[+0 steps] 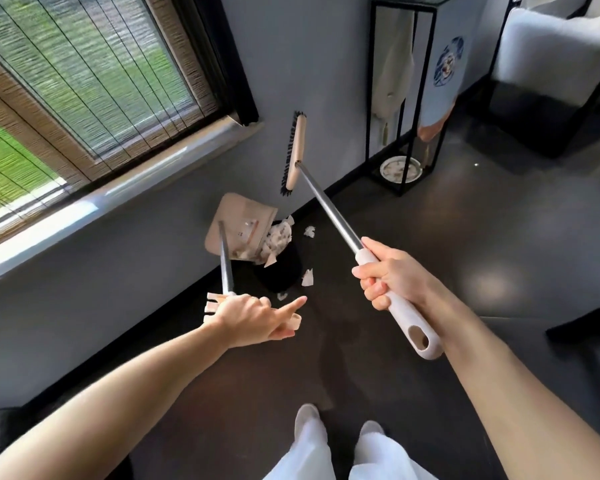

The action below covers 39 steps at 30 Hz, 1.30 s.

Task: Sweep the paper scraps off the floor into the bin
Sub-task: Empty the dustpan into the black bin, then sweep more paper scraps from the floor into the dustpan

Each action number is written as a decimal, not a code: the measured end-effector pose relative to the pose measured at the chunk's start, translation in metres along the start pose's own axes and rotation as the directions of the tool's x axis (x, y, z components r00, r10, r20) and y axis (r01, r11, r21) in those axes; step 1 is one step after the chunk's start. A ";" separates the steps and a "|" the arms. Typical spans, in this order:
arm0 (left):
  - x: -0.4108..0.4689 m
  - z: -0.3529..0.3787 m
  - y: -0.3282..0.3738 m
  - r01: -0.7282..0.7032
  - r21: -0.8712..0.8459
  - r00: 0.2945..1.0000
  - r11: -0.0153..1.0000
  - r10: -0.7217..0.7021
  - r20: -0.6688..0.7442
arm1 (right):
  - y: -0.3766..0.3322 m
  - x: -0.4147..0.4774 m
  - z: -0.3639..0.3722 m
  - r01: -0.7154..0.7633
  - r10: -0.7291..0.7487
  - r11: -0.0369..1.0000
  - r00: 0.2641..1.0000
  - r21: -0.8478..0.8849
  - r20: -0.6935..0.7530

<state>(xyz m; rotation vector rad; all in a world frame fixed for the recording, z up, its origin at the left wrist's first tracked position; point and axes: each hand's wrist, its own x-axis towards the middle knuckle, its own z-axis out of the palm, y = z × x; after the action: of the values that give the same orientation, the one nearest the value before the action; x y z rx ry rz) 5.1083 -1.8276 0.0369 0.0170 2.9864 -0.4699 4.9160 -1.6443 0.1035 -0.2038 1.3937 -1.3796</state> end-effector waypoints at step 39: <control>-0.237 -0.096 0.124 0.632 -0.769 0.106 -0.100 -0.971 0.214 | 0.127 -0.144 0.049 -0.124 0.154 0.975 0.975 -0.183 0.158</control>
<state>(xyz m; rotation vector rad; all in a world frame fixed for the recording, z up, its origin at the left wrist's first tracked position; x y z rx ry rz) 5.3365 -1.6780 0.1176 -2.3390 2.6982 0.9542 5.0760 -1.5271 0.0980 -0.3242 1.3566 -1.1003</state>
